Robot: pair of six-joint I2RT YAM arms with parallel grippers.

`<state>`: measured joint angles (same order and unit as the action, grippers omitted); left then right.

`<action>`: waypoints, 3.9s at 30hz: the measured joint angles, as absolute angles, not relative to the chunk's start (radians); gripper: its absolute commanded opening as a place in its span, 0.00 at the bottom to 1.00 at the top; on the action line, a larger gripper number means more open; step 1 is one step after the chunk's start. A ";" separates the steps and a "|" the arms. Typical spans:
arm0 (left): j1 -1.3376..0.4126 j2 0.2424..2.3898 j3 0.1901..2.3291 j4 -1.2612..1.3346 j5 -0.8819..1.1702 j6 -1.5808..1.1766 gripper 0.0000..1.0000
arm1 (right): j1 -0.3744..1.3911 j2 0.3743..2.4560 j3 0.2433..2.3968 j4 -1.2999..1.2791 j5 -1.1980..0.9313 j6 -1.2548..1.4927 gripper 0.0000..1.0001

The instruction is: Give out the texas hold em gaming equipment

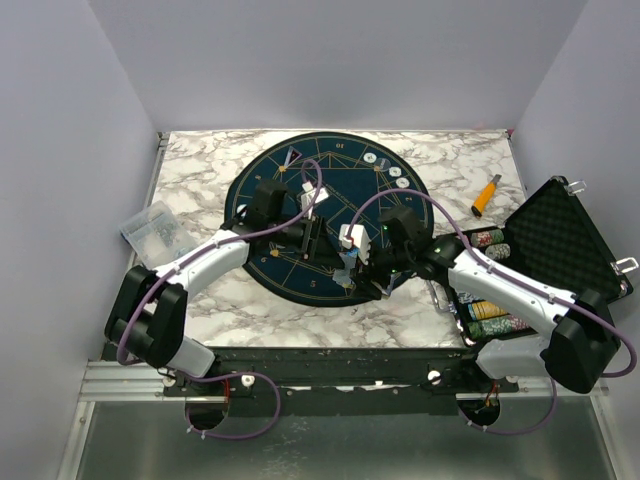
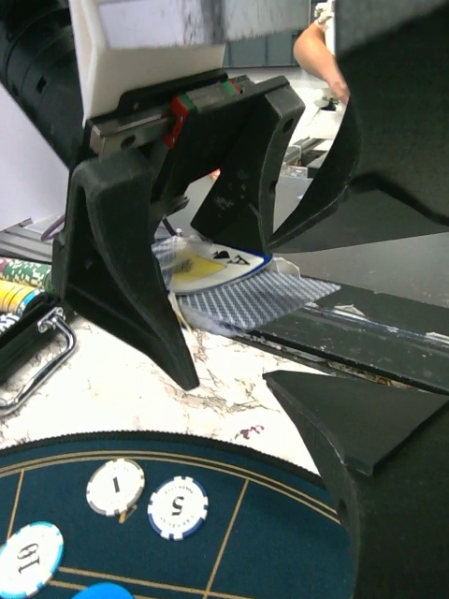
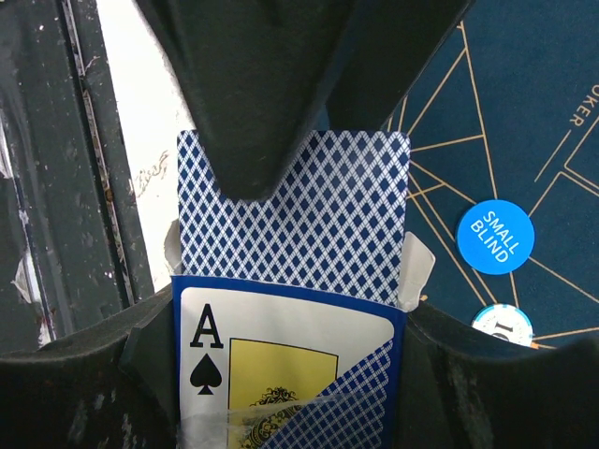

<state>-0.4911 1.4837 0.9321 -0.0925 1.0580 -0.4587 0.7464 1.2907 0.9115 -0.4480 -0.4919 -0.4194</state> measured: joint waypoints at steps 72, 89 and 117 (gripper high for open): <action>-0.528 1.737 0.911 0.144 1.211 -0.670 0.36 | 0.733 1.343 0.915 -0.511 -0.479 -0.340 0.01; -0.464 1.627 0.852 0.140 1.218 -0.646 0.34 | 0.731 1.325 0.905 -0.512 -0.457 -0.336 0.01; -0.398 1.523 0.822 0.122 1.200 -0.602 0.08 | 0.725 1.278 0.877 -0.509 -0.457 -0.333 0.01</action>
